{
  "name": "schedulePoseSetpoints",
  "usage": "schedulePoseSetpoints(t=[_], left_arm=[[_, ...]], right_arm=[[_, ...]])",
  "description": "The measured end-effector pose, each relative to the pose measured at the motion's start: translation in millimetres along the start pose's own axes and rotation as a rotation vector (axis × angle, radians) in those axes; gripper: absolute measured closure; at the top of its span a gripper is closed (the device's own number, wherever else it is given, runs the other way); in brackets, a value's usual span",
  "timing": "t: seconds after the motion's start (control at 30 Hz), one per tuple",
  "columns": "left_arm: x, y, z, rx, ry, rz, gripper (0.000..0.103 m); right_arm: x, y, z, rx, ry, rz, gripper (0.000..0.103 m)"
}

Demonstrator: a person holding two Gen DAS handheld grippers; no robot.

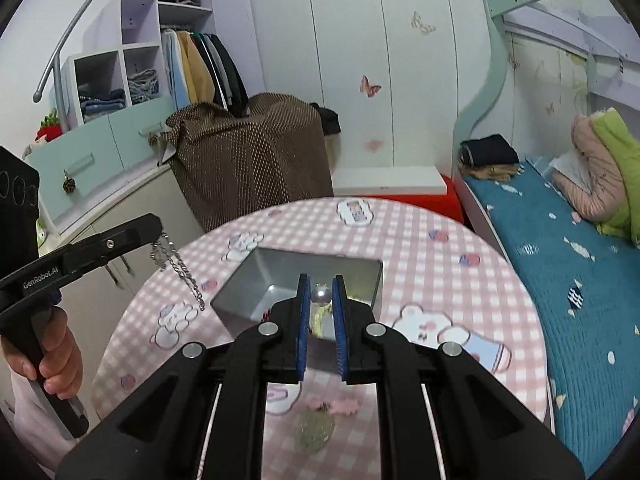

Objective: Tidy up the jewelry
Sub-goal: 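Carry both charms over the tin and open both tools to drop them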

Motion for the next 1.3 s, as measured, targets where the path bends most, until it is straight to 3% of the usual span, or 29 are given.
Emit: schedulePoseSetpoints(t=[0.43,0.47,0.53,0.57,0.73,0.83,0.9,1.3], left_arm=[[1,-14,-50,-0.024,0.057,-0.013,0.098],[0,-14,-53,-0.021,0.063,-0.011,0.098],[-3,-12,-58,-0.022,0.077,-0.005,0.098],[-4,-11,-59,-0.023,0.080,-0.004,0.098],[-11,-11,-67,-0.001,0.121,-0.038,0.097],[-17,-13,-68,0.033,0.143,-0.087,0.084],[-22,-14,-68,0.038,0.157,-0.089,0.068],[-38,-3,-64,0.083,0.193,-0.078,0.068]], right_arm=[[8,-3,-33,0.044,0.045,-0.028,0.089],[9,-4,-34,0.044,0.047,-0.034,0.087],[9,-10,-36,0.025,0.044,-0.046,0.060],[9,-15,-36,0.003,0.041,-0.052,0.055],[9,-33,-34,-0.039,0.044,-0.084,0.044],[10,-41,-31,-0.058,0.040,-0.095,0.041],[10,-43,-29,-0.066,0.036,-0.097,0.041],[6,-41,-20,-0.082,0.037,-0.081,0.037]])
Point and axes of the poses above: each gripper's, at about its wrist camera, not at the fingertips, and z roughly against the way its jaws point, y to its left, x to its top, the point moved 10 cm from there along -z, roughly the way its jaws point, and after that the axes turned 9 degrees about -z, right-handed, at the moved point
